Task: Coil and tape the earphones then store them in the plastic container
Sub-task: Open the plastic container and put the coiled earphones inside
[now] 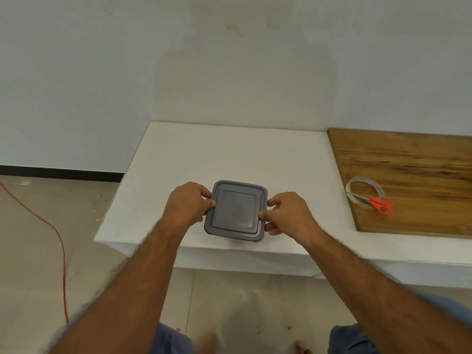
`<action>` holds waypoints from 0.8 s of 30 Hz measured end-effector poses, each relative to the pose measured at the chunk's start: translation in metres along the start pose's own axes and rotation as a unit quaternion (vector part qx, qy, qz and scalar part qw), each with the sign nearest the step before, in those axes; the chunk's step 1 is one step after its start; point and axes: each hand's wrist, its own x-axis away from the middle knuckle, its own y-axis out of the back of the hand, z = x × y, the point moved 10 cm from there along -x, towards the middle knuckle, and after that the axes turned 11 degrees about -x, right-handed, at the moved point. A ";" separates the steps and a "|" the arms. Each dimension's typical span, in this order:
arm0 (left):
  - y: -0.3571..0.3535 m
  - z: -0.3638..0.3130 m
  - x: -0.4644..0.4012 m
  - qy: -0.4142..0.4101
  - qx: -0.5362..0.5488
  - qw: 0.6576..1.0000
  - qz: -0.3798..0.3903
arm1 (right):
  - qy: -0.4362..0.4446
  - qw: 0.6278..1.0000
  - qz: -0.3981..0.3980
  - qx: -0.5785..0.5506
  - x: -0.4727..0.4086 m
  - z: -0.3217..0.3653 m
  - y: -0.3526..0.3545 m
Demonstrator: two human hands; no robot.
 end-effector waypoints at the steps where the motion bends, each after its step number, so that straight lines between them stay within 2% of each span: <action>1: 0.000 0.000 0.000 -0.001 -0.001 1.000 0.000 | -0.001 1.000 -0.001 0.002 -0.001 -0.001 -0.001; 13: 0.001 -0.006 -0.003 -0.001 -0.045 0.999 -0.026 | -0.024 1.000 -0.004 -0.011 -0.005 -0.008 -0.001; 17: -0.004 0.003 -0.004 0.027 0.013 1.000 -0.007 | -0.065 0.996 0.024 -0.061 -0.005 -0.016 -0.003; 24: -0.024 0.011 -0.005 0.076 0.165 0.979 0.095 | -0.127 0.976 0.086 -0.154 -0.005 -0.030 -0.011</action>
